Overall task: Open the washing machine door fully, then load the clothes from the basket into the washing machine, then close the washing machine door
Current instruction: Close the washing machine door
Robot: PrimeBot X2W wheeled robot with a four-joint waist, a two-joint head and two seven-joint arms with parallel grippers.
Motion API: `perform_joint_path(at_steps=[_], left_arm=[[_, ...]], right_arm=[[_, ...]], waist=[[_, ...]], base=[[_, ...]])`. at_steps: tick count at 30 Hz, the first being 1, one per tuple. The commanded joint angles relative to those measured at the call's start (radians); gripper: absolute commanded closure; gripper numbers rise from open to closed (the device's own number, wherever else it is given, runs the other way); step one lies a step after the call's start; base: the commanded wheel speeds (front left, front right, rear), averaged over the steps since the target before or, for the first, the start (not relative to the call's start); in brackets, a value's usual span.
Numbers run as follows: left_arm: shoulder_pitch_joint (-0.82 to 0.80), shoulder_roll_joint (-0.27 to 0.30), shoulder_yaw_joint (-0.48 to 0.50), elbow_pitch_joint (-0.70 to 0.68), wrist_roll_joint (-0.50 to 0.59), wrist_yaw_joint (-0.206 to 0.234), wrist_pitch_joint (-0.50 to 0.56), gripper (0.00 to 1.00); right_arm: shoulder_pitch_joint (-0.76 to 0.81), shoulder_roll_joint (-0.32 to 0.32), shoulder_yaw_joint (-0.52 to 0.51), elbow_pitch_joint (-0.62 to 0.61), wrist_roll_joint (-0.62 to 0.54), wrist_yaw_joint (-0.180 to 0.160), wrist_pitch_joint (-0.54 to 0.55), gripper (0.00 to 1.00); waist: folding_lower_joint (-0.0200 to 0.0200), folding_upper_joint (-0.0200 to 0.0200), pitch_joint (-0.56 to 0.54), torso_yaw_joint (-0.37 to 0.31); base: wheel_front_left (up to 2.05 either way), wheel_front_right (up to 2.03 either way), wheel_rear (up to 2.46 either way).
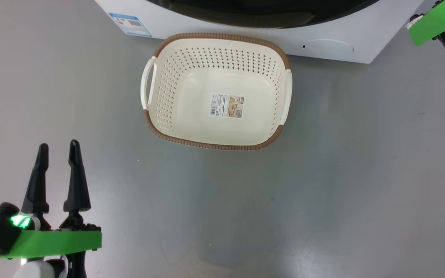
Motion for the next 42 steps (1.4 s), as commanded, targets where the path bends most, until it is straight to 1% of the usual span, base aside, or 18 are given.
perform_joint_path(at_steps=[1,13,14,15,16,17,18,19,20,30,42], left_arm=[[0.004,0.023,0.035,-0.018,0.0,-0.003,-0.008,0.0],[0.019,0.035,0.027,-0.007,0.008,-0.003,-0.008,0.0],[0.022,0.036,0.027,-0.006,0.01,-0.003,-0.008,0.0],[0.025,0.036,0.026,-0.006,0.011,-0.003,-0.008,0.0],[0.027,0.038,0.026,-0.006,0.013,-0.003,-0.008,0.0],[0.03,0.039,0.026,-0.005,0.014,-0.003,-0.008,0.0],[0.032,0.041,0.027,-0.005,0.016,-0.003,-0.008,0.0],[0.035,0.043,0.027,-0.004,0.018,-0.003,-0.008,0.0],[0.038,0.045,0.027,-0.004,0.02,-0.003,-0.008,0.0],[0.072,0.062,0.028,-0.004,0.038,-0.003,-0.008,0.0],[0.107,0.081,0.028,-0.014,0.028,-0.003,-0.008,0.0]], right_arm=[[0.003,-0.005,-0.02,-0.013,-0.005,-0.008,-0.005,1.0],[0.067,0.01,-0.022,-0.015,-0.004,-0.008,-0.005,1.0],[0.078,0.012,-0.023,-0.018,-0.005,-0.008,-0.005,0.94],[0.09,0.014,-0.024,-0.023,-0.006,-0.008,-0.005,0.67],[0.103,0.016,-0.026,-0.028,-0.006,-0.008,-0.005,0.59],[0.118,0.019,-0.029,-0.034,-0.006,-0.008,-0.005,0.55],[0.134,0.021,-0.031,-0.038,-0.006,-0.008,-0.005,0.47],[0.15,0.024,-0.033,-0.043,-0.007,-0.008,-0.005,0.11],[0.167,0.027,-0.036,-0.048,-0.007,-0.008,-0.005,0.0],[0.345,0.063,-0.073,-0.114,-0.022,-0.008,-0.005,0.0],[0.539,0.117,-0.149,-0.202,-0.05,-0.008,-0.005,0.0]], waist=[[0.0,-0.0001,-0.006,-0.003],[0.0,-0.0001,-0.06,-0.023],[0.0,-0.0001,-0.068,-0.025],[0.0,-0.0001,-0.077,-0.028],[0.0,-0.0001,-0.086,-0.031],[0.0,-0.0001,-0.095,-0.035],[0.0,-0.0001,-0.105,-0.04],[0.0,-0.0001,-0.115,-0.044],[0.0,-0.0001,-0.126,-0.049],[0.0,-0.0001,-0.225,-0.119],[0.0,-0.0001,-0.297,-0.206]], base=[[0.0,0.0,0.0],[0.0,0.0,0.0],[0.0,0.0,0.0],[0.0,0.0,0.0],[0.0,0.0,0.0],[0.0,0.0,0.0],[0.0,0.0,0.0],[0.0,0.0,0.0],[0.0,0.0,0.0],[0.0,0.0,0.0],[0.0,0.0,0.0]])
